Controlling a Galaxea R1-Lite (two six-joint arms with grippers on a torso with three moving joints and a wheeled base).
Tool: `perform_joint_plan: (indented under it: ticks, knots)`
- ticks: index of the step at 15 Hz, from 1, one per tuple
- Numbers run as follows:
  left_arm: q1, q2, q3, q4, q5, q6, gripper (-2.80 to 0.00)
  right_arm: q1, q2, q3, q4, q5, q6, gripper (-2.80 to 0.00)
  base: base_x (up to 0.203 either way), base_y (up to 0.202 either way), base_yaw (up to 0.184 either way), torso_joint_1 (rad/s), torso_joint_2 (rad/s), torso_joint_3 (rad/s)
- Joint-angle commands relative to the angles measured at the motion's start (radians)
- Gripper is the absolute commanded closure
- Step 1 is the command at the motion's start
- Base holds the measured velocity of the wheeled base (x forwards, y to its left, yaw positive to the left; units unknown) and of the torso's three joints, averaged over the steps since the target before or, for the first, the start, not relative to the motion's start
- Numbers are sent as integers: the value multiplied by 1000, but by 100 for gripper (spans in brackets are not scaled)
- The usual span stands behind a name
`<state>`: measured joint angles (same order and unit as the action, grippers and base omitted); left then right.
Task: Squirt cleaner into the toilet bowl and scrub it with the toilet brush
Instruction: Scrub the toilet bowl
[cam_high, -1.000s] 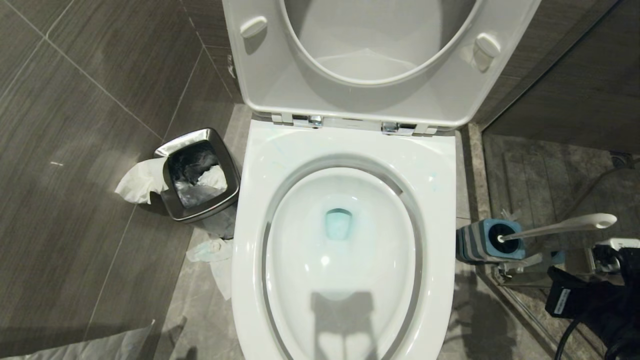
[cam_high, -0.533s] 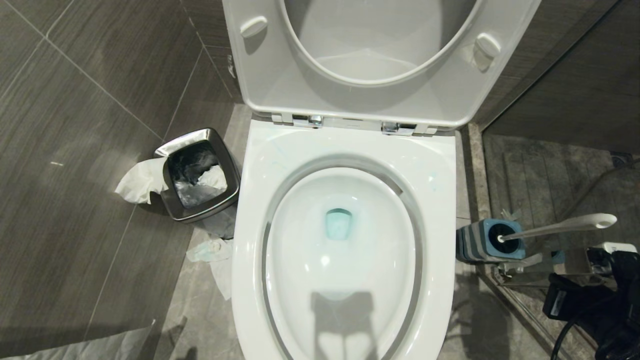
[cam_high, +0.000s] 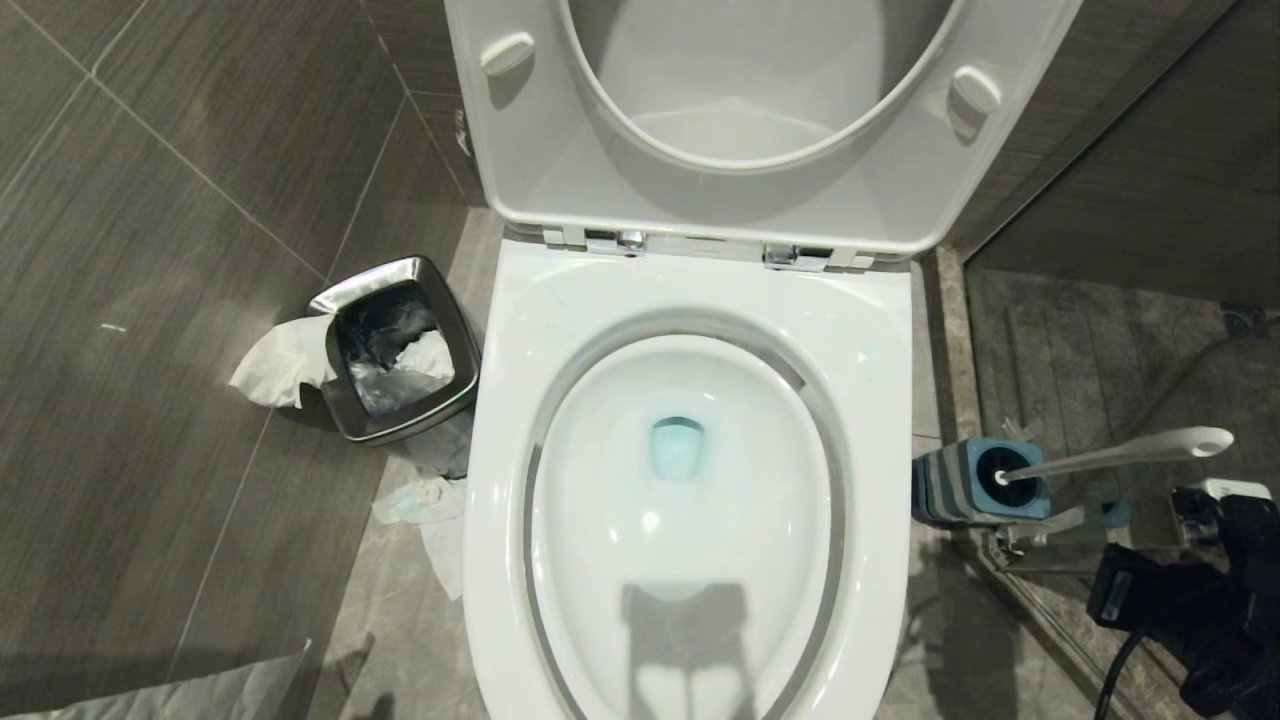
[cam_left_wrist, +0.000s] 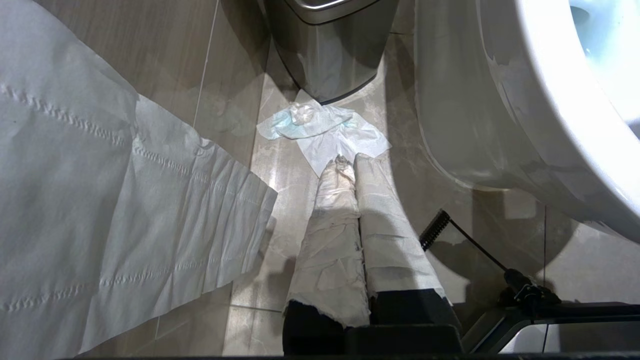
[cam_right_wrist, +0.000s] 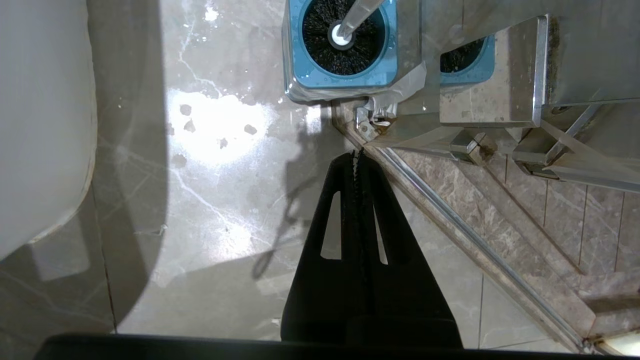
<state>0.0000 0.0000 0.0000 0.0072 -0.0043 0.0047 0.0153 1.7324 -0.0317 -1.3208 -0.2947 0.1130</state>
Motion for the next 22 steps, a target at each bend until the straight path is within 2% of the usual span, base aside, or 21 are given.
perform_joint_plan:
  ticks: [1,3,4,8,13,16,19,22]
  knots:
    - [0,0,3,0,1,0,0,-2,8,1,-6,-1,1,0,0,0,0,0,0,0]
    - [0,0,3,0,0,0,0,-3,14,9,-6,-1,-1,0,0,0,0,0,0,0]
    - [0,0,3,0,1,0,0,-3,22,12,-6,-1,-1,-280,0,0,0,0,0,0]
    - [0,0,3,0,0,0,0,-5,45,4,-7,-2,1,-280,0,0,0,0,0,0]
    - [0,0,3,-1,0,0,0,-77,83,-39,-8,2,5,-280,0,0,0,0,0,0]
    - [0,0,3,0,0,0,0,-86,114,-88,-9,18,-4,-280,0,0,0,0,0,0]
    - [0,0,3,-1,1,0,0,-86,128,-95,-8,61,-62,-280,0,0,0,0,0,0]
    - [0,0,3,-1,0,0,0,-89,130,-138,-6,63,-135,-280,0,0,0,0,0,0]
